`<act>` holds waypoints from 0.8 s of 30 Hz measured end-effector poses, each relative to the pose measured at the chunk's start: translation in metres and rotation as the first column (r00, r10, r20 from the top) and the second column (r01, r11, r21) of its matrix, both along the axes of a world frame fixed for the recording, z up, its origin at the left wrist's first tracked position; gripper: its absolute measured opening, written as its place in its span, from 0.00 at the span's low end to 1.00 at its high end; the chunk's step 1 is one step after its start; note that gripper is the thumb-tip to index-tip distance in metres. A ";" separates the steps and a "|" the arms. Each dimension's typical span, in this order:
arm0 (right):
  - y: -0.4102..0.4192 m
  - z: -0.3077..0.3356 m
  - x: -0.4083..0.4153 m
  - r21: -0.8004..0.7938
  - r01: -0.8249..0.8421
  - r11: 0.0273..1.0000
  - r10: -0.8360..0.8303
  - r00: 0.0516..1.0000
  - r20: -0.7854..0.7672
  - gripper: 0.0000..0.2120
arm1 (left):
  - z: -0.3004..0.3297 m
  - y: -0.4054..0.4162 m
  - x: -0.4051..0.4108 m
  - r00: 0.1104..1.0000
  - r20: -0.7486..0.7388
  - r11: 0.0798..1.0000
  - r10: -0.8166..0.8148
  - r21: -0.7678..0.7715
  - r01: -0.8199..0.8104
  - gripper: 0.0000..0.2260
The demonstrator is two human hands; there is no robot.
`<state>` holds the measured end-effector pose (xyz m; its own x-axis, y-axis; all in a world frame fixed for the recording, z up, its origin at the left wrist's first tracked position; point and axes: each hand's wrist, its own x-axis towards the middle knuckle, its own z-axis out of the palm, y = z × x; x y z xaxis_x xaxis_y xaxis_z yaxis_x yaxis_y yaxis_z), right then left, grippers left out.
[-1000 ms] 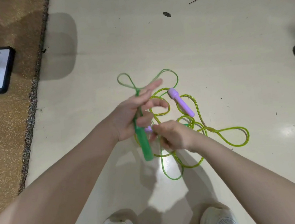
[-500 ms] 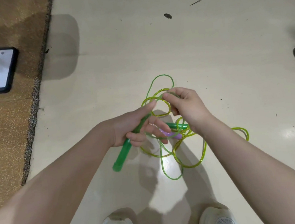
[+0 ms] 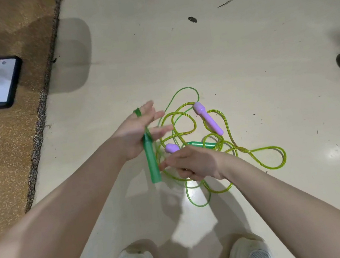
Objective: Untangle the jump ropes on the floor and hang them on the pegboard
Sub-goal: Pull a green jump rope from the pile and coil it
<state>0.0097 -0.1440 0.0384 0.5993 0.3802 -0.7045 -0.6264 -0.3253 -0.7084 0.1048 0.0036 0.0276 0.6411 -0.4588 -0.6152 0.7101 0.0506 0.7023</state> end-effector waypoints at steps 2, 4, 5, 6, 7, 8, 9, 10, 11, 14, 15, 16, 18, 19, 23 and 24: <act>-0.001 0.017 0.008 -0.024 -0.160 0.987 0.160 0.987 0.003 0.16 | -0.021 0.009 -0.006 0.995 0.093 0.971 -0.042 0.239 0.018 0.23; -0.006 0.035 0.016 0.022 -0.196 0.980 0.193 0.978 0.078 0.11 | -0.030 0.020 -0.010 0.987 0.117 0.934 -0.113 0.353 0.065 0.22; -0.009 0.043 0.019 0.038 -0.139 0.990 0.132 0.980 0.151 0.08 | -0.028 0.024 -0.011 0.980 0.097 0.919 -0.171 0.375 0.123 0.20; -0.011 0.048 0.021 0.071 -0.005 0.997 -0.011 0.976 0.218 0.07 | -0.024 0.026 -0.012 0.967 0.065 0.903 -0.247 0.376 0.206 0.18; -0.014 0.048 0.024 0.138 0.177 0.974 -0.209 0.941 0.266 0.08 | -0.017 0.025 -0.013 0.945 0.019 0.888 -0.327 0.349 0.300 0.19; -0.016 0.046 0.027 0.224 0.360 0.905 -0.415 0.863 0.289 0.09 | -0.011 0.023 -0.014 0.916 -0.039 0.874 -0.399 0.285 0.393 0.24; -0.020 0.039 0.030 0.286 0.513 0.809 -0.583 0.760 0.286 0.09 | -0.005 0.021 -0.015 0.876 -0.100 0.857 -0.471 0.181 0.482 0.30; -0.025 0.029 0.034 0.300 0.634 0.713 -0.701 0.660 0.272 0.09 | 0.001 0.017 -0.015 0.834 -0.148 0.839 -0.532 0.044 0.543 0.36; -0.029 0.016 0.037 0.259 0.729 0.634 -0.771 0.570 0.283 0.08 | 0.004 0.014 -0.015 0.793 -0.168 0.811 -0.585 -0.117 0.574 0.39; -0.036 -0.015 0.031 0.042 0.856 0.515 -0.787 0.453 0.418 0.11 | 0.010 0.003 -0.011 0.716 -0.085 0.598 -0.693 -0.624 0.503 0.31; -0.037 -0.021 0.026 -0.009 0.849 0.528 -0.753 0.473 0.457 0.13 | 0.013 0.001 -0.008 0.742 -0.073 0.557 -0.666 -0.710 0.431 0.26; -0.036 -0.024 0.018 -0.052 0.812 0.581 -0.706 0.535 0.464 0.15 | 0.016 0.000 -0.006 0.798 -0.082 0.569 -0.597 -0.744 0.349 0.23; -0.028 -0.023 0.005 -0.110 0.595 0.796 -0.529 0.772 0.353 0.17 | 0.022 -0.003 -0.001 0.932 -0.126 0.739 -0.338 -0.649 0.180 0.23; -0.021 -0.020 -0.001 -0.108 0.424 0.899 -0.389 0.887 0.248 0.17 | 0.023 -0.005 0.001 0.979 -0.135 0.840 -0.152 -0.540 0.056 0.23; 0.007 0.001 -0.009 -0.017 -0.233 0.972 0.233 0.972 -0.028 0.11 | 0.003 0.001 0.007 0.945 -0.172 0.926 0.277 -0.216 -0.310 0.20; 0.011 0.009 -0.008 0.044 -0.329 0.943 0.331 0.943 -0.041 0.10 | -0.004 0.006 0.007 0.950 -0.143 0.947 0.279 -0.120 -0.296 0.21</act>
